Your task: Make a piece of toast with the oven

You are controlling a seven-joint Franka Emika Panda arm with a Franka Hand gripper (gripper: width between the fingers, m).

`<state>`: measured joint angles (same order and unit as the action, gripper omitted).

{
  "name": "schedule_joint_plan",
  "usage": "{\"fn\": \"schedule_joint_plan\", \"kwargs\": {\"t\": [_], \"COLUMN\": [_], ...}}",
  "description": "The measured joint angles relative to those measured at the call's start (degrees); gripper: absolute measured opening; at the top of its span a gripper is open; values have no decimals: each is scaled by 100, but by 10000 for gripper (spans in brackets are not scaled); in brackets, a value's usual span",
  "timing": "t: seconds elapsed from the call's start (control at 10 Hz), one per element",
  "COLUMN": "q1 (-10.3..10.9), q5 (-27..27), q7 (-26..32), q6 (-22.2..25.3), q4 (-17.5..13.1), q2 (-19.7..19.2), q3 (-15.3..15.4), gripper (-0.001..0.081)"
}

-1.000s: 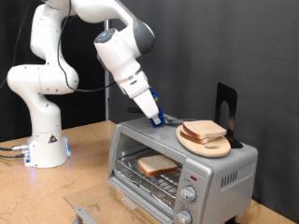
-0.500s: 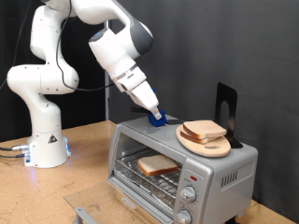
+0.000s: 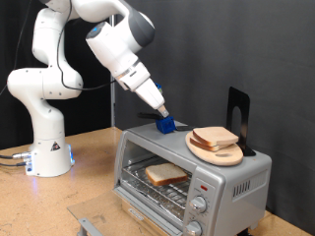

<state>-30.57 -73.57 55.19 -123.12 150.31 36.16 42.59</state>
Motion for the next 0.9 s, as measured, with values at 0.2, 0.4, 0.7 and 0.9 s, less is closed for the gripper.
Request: {"fn": "schedule_joint_plan", "kwargs": {"t": [0.2, 0.4, 0.7, 0.9], "q1": [-122, -109, -153, -380], "q5": [720, 450, 263, 524], "q7": [-474, -243, 99, 175], "q6": [1074, 805, 956, 1082], "q4": [-234, -180, -178, -225], "q2": [-1, 26, 75, 3], "q3": [-438, -381, -892, -1185], "gripper": [808, 808, 808, 808]}}
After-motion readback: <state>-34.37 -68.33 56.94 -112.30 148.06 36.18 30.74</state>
